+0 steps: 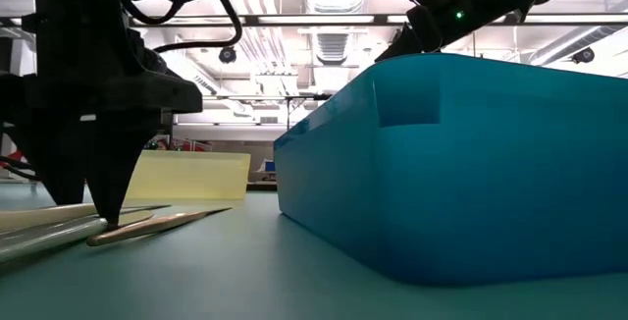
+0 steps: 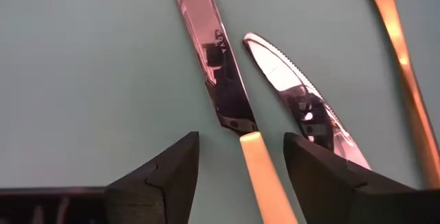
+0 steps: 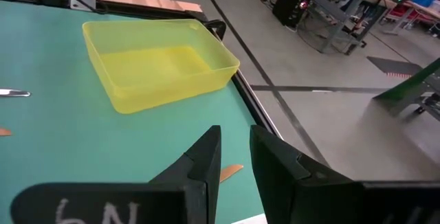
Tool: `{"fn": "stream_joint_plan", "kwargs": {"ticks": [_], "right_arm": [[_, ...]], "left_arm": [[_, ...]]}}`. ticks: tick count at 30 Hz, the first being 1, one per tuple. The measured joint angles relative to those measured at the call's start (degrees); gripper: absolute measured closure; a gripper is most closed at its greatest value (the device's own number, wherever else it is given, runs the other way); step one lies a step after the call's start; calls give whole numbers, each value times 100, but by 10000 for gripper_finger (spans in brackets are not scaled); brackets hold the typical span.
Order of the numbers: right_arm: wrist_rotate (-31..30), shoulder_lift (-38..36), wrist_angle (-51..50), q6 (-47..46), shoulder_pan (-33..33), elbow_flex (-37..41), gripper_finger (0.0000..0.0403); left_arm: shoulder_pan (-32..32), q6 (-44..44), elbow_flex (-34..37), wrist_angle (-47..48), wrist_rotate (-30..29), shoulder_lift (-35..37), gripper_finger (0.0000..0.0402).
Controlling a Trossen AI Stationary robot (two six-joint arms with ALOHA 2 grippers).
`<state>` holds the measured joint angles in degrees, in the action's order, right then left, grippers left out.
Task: Sort silverware by color (type)
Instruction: Put the yellow knife into the blue bin
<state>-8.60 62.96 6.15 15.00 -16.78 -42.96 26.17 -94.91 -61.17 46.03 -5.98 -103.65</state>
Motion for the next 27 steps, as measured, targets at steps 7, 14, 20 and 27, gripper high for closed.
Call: {"fn": "stream_joint_plan", "kwargs": {"ticks": [7, 14, 20, 27], "right_arm": [[-2, 0, 2, 1, 2, 2, 335], [-2, 0, 2, 1, 1, 2, 335], [-2, 0, 4, 1, 0, 2, 335], [-2, 0, 7, -37, 0, 2, 335]], "left_arm": [[0, -2, -4, -5, -41, -14, 247], [0, -39, 2, 2, -52, -14, 292], [19, -185, 11, 10, -182, -16, 324], [106, -303, 19, 69, -495, -25, 328]]}}
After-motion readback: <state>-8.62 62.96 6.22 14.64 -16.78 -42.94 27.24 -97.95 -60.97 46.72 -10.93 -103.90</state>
